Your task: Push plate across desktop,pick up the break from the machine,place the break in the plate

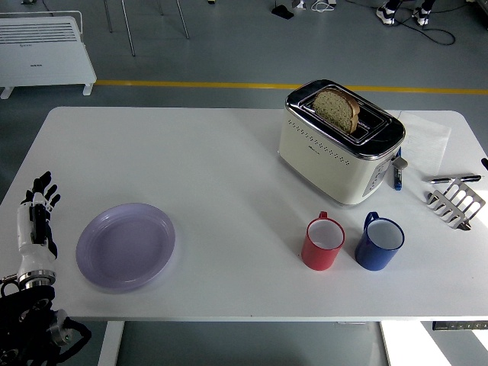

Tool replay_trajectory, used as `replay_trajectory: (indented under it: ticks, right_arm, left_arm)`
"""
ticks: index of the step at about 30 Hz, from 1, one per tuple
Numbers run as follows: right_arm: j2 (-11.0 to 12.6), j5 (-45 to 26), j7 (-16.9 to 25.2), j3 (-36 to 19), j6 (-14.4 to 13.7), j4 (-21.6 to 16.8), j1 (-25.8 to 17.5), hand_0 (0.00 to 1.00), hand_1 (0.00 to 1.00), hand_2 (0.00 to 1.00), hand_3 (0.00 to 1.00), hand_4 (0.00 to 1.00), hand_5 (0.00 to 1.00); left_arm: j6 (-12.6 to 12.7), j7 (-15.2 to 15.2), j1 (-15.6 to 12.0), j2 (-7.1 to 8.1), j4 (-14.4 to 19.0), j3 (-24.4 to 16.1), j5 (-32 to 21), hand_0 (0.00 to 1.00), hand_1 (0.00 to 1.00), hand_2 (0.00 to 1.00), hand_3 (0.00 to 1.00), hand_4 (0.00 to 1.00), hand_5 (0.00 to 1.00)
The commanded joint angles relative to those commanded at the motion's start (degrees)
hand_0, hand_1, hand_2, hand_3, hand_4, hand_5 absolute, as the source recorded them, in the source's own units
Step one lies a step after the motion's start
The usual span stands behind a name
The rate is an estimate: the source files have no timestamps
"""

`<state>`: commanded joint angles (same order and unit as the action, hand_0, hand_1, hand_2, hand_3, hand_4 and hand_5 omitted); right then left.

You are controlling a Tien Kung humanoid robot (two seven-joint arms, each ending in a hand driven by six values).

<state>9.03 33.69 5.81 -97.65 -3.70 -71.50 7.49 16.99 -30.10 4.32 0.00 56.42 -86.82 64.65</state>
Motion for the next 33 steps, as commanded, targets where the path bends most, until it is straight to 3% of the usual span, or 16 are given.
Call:
replay_trajectory:
  ticks: [7, 33]
  right_arm:
    - [0.0, 0.0, 0.0, -0.3, 0.0, 0.0, 0.1, 0.769, 0.692, 0.688, 0.685, 0.534, 0.580]
    - [-0.1, 0.1, 0.0, -1.0, 0.0, -0.1, 0.6, 0.768, 0.691, 0.688, 0.685, 0.532, 0.581]
  left_arm:
    - [0.9, -1.6, -0.2, 0.01, -1.9, 1.8, -0.3, 0.843, 0.885, 0.946, 0.861, 0.613, 0.998]
    - [0.3, -1.8, -0.5, 0.69, -5.6, 7.9, -1.8, 0.838, 0.881, 0.950, 0.867, 0.612, 0.998]
